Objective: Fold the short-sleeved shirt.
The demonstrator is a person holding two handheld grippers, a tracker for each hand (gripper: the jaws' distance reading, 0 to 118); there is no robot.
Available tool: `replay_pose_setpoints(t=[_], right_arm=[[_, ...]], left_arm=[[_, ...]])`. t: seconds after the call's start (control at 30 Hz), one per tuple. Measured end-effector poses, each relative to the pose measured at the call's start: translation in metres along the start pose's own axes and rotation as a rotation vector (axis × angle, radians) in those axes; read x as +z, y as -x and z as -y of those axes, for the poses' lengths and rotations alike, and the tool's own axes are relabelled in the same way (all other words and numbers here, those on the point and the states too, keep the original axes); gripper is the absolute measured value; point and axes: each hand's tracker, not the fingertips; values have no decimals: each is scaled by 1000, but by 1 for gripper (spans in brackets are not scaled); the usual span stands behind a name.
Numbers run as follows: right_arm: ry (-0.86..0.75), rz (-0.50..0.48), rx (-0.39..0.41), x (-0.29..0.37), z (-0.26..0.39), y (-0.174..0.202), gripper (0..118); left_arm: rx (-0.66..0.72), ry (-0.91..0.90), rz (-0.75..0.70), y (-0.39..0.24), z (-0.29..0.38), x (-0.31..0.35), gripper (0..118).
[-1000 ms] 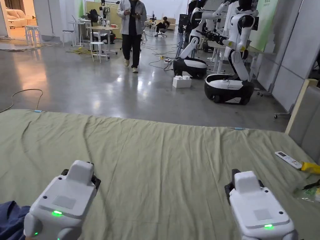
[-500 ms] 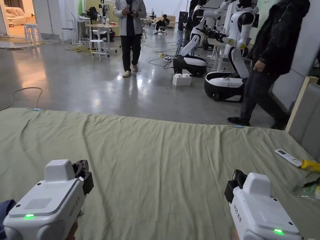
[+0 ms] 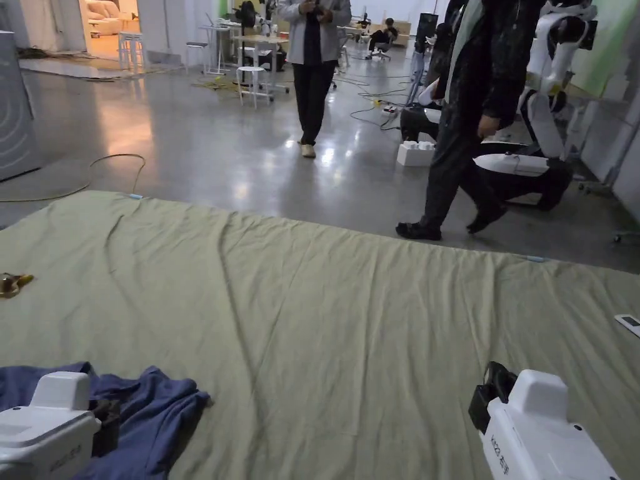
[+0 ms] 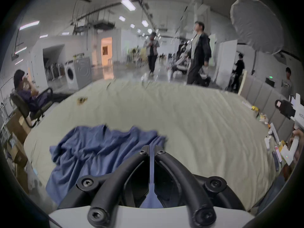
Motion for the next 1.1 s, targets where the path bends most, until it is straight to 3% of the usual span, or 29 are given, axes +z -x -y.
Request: replay_pose_setpoints(t=[0.1, 0.13, 0.2, 0.27, 0.3, 0.6, 0.73, 0.8, 0.83, 0.9, 0.93, 1.1], right_arm=[[18, -18, 12, -4, 5, 11, 1], [24, -27, 18, -5, 7, 15, 1], [38, -38, 26, -7, 10, 23, 1], [52, -55, 16, -8, 13, 30, 1], [57, -62, 12, -9, 13, 33, 1], [106, -84, 26, -13, 24, 52, 1], [105, -90, 48, -8, 22, 56, 1], [107, -93, 55, -9, 24, 56, 1], [109, -93, 63, -11, 26, 55, 1], [115, -92, 75, -13, 28, 55, 1], [117, -93, 76, -13, 30, 54, 1], [134, -89, 77, -15, 36, 47, 1]], left_arm=[[43, 103, -25, 29, 5, -10, 9], [48, 136, -26, 37, 6, -14, 20], [60, 188, -21, 49, 10, -26, 74], [57, 207, -37, 55, 13, -36, 95], [55, 217, -29, 59, 15, -40, 95], [150, 422, -13, 70, 45, -96, 93], [53, 397, -77, 61, 48, -107, 90], [19, 358, -87, 48, 46, -91, 78], [-4, 333, -89, 43, 45, -89, 65], [-46, 293, -105, 37, 45, -86, 14], [-76, 292, -126, 33, 45, -88, 6], [-42, 290, -133, 28, 48, -87, 6]])
